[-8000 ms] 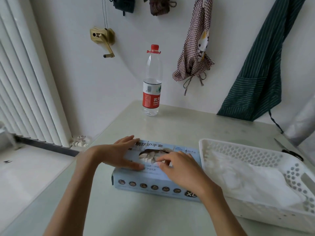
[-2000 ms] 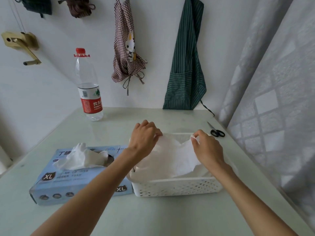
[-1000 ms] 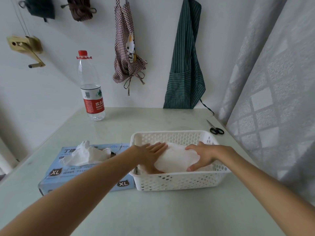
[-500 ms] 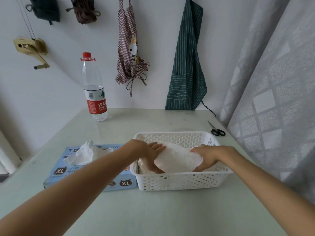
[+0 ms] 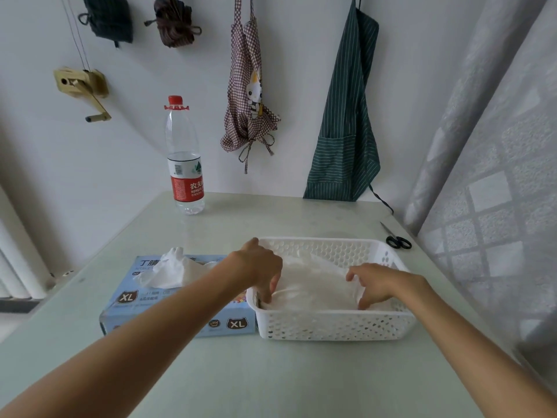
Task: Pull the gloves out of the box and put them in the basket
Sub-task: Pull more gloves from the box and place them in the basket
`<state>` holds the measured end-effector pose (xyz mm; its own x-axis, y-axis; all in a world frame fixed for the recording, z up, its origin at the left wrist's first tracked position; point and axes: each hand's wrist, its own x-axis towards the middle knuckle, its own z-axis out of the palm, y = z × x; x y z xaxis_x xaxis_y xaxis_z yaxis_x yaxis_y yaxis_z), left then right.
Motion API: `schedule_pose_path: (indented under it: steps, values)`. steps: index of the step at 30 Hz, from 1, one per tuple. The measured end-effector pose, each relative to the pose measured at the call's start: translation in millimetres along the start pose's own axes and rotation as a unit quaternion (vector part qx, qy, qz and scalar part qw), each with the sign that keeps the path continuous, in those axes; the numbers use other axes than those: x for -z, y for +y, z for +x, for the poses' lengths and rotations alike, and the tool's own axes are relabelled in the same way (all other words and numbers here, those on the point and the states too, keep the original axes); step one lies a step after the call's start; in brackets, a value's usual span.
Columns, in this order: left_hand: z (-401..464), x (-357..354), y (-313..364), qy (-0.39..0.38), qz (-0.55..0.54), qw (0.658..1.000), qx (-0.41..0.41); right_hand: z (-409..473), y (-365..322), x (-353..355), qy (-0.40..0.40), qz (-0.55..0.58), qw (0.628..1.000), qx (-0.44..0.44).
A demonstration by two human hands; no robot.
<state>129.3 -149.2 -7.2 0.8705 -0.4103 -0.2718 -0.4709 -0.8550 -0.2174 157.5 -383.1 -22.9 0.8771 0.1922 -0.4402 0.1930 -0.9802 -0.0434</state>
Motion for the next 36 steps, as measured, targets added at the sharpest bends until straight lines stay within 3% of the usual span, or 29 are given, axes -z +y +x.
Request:
schedule_pose_path:
  steps: [4, 7, 9, 12, 16, 19, 26, 32, 36]
  values:
    - [-11.8, -6.8, -14.1, 0.084, -0.119, 0.989, 0.012, -8.2, -11.1, 8.6, 0.093, 0.000, 0.996, 0.003]
    - [-12.6, -18.8, -16.9, 0.142, -0.130, 0.981, 0.015, -13.0, -42.9, 7.4, 0.184, 0.080, 0.975, 0.100]
    - [-9.6, -23.3, -16.8, 0.147, -0.121, 0.981, 0.026, -15.0, -68.3, 3.4, 0.183, 0.124, 0.963, 0.151]
    - [-7.9, -26.2, -14.8, 0.137, -0.133, 0.981, 0.028, -11.5, -91.2, -5.2, 0.159, 0.100, 0.969, 0.163]
    - [-28.3, -26.2, -18.9, 0.198, -0.198, 0.960, 0.013, -8.6, -93.9, -10.9, 0.146, 0.078, 0.975, 0.151]
    - [-61.8, -28.6, -42.8, 0.249, -0.242, 0.936, 0.052, -17.4, -94.1, -4.5, 0.195, 0.114, 0.962, 0.150]
    - [-125.2, -64.6, -121.0, 0.232, -0.323, 0.890, 0.223, -29.9, -167.1, -6.5, 0.282, 0.202, 0.909, 0.229]
    - [-124.5, -77.1, -127.7, 0.128, -0.438, 0.885, 0.088, -20.1, -225.6, -15.9, 0.284, 0.175, 0.902, 0.273]
    - [-120.7, -82.5, -135.3, 0.164, -0.447, 0.868, 0.141, -15.2, -235.6, -25.9, 0.275, 0.183, 0.906, 0.264]
